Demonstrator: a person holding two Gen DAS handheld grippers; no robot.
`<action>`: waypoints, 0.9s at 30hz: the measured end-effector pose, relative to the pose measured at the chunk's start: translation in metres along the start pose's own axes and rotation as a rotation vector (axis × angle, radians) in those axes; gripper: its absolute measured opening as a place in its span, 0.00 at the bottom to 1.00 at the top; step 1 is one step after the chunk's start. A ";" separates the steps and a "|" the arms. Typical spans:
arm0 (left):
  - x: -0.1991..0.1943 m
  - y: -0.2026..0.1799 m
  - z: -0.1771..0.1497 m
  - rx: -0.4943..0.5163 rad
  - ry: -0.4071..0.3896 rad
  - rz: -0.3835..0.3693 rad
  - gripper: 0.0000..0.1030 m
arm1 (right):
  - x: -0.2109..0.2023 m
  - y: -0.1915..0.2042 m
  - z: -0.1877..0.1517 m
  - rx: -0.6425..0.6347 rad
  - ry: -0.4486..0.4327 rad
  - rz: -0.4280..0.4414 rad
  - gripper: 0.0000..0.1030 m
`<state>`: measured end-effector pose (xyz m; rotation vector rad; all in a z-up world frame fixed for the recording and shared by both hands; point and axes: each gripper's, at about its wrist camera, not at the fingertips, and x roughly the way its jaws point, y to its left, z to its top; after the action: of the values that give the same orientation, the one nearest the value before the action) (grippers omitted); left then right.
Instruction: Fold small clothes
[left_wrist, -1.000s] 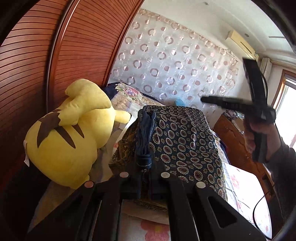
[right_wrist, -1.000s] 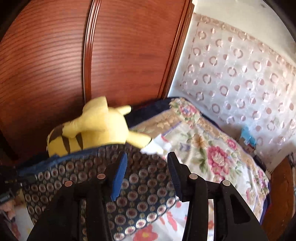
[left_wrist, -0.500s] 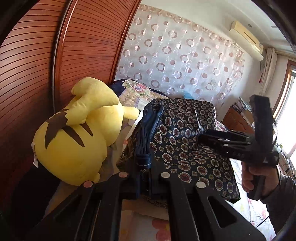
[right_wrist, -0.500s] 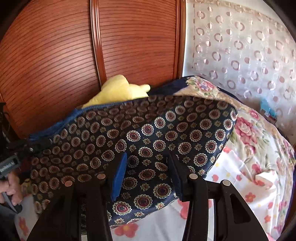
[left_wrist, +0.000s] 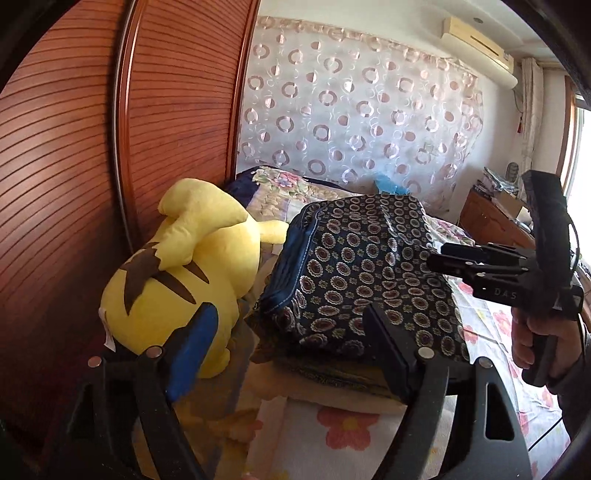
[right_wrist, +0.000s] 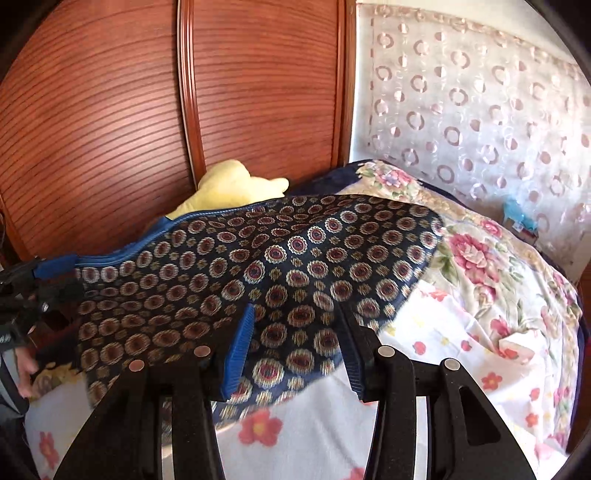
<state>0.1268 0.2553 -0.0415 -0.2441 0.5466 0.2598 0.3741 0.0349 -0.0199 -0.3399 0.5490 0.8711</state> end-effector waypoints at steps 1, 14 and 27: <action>-0.003 -0.002 -0.001 0.007 -0.002 0.008 0.79 | -0.005 0.005 -0.005 0.006 -0.007 0.002 0.46; -0.041 -0.050 -0.021 0.105 -0.007 -0.062 0.79 | -0.113 0.021 -0.076 0.085 -0.048 -0.040 0.53; -0.067 -0.116 -0.047 0.189 0.022 -0.159 0.79 | -0.221 0.037 -0.153 0.220 -0.091 -0.187 0.79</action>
<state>0.0846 0.1204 -0.0259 -0.1063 0.5664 0.0510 0.1816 -0.1562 -0.0182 -0.1473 0.5145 0.6355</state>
